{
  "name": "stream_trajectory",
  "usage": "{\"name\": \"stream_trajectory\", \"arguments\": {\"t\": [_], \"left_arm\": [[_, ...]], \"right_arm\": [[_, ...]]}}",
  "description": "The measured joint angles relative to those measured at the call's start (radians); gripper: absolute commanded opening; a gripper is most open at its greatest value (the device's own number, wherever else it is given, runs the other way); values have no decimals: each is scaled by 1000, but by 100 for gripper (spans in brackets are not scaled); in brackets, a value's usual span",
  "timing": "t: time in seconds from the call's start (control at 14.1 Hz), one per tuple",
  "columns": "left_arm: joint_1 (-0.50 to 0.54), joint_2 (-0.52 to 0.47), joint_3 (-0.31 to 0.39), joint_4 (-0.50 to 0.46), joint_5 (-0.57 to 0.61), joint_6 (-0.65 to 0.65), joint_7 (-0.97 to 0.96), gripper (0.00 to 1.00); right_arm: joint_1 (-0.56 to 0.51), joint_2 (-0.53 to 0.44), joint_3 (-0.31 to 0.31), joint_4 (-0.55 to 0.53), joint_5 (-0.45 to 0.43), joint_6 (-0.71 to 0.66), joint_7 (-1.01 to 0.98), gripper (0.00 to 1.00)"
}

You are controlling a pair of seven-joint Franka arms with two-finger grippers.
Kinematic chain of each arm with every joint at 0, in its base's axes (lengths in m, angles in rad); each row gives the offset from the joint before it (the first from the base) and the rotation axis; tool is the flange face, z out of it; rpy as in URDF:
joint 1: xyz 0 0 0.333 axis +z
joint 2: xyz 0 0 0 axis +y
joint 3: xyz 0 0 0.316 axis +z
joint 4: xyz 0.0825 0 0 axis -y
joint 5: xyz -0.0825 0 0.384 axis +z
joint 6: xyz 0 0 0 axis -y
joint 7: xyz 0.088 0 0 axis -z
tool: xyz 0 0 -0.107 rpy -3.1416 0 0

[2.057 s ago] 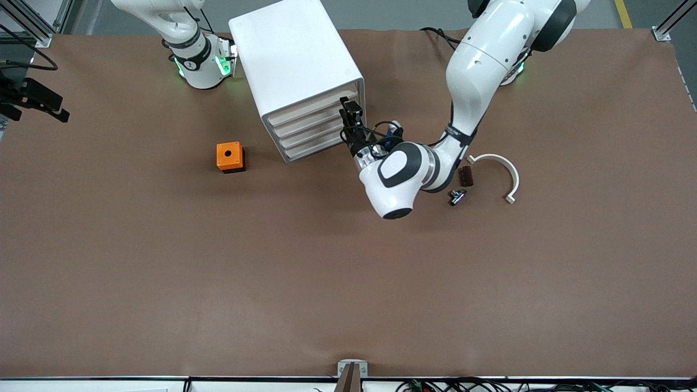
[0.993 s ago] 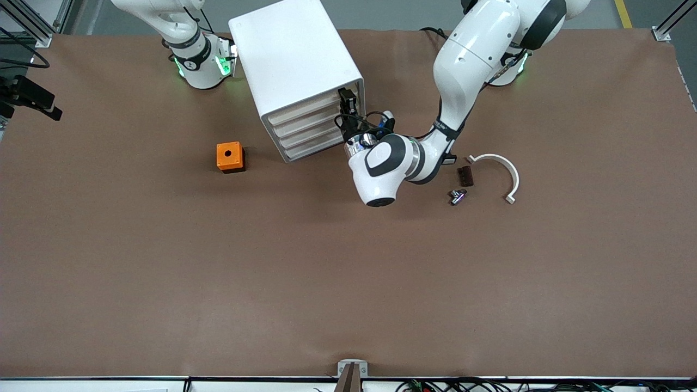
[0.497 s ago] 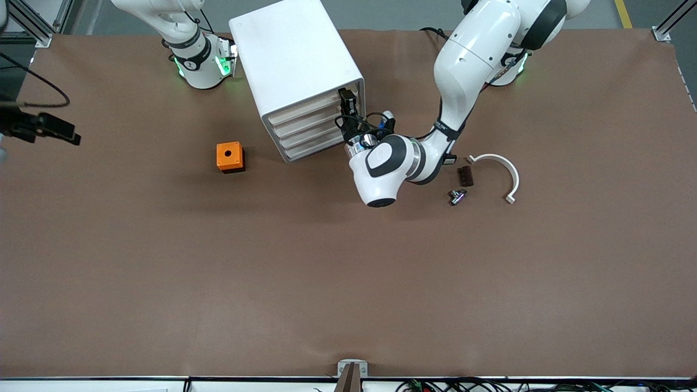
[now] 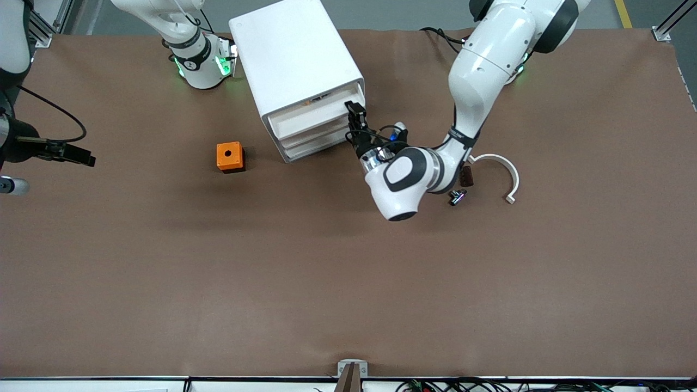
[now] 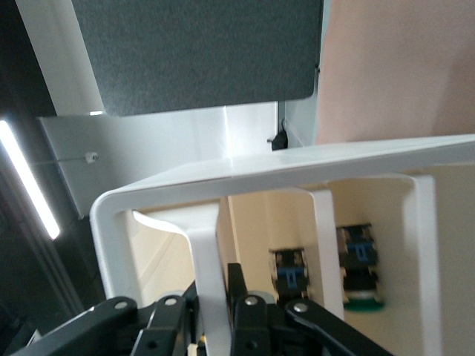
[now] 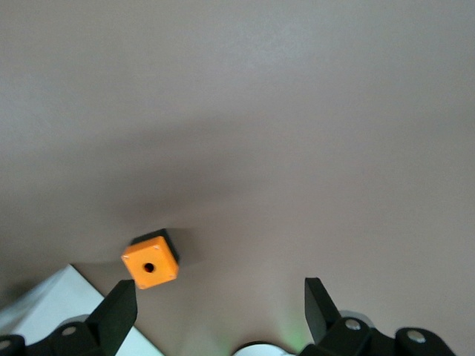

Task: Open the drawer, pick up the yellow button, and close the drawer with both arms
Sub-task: 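Pull the drawer open with the left gripper while the right gripper approaches, then grasp the yellow button in the drawer with the right gripper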

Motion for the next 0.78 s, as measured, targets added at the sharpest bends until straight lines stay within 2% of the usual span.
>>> {"name": "stream_trajectory", "arguments": {"t": [0.43, 0.78], "left_arm": [[69, 0, 1, 10, -5, 10, 6, 18], [112, 0, 3, 19, -5, 22, 8, 19]], "right_arm": [[239, 0, 13, -2, 72, 16, 522, 100], [486, 3, 17, -3, 79, 97, 949, 100]]}}
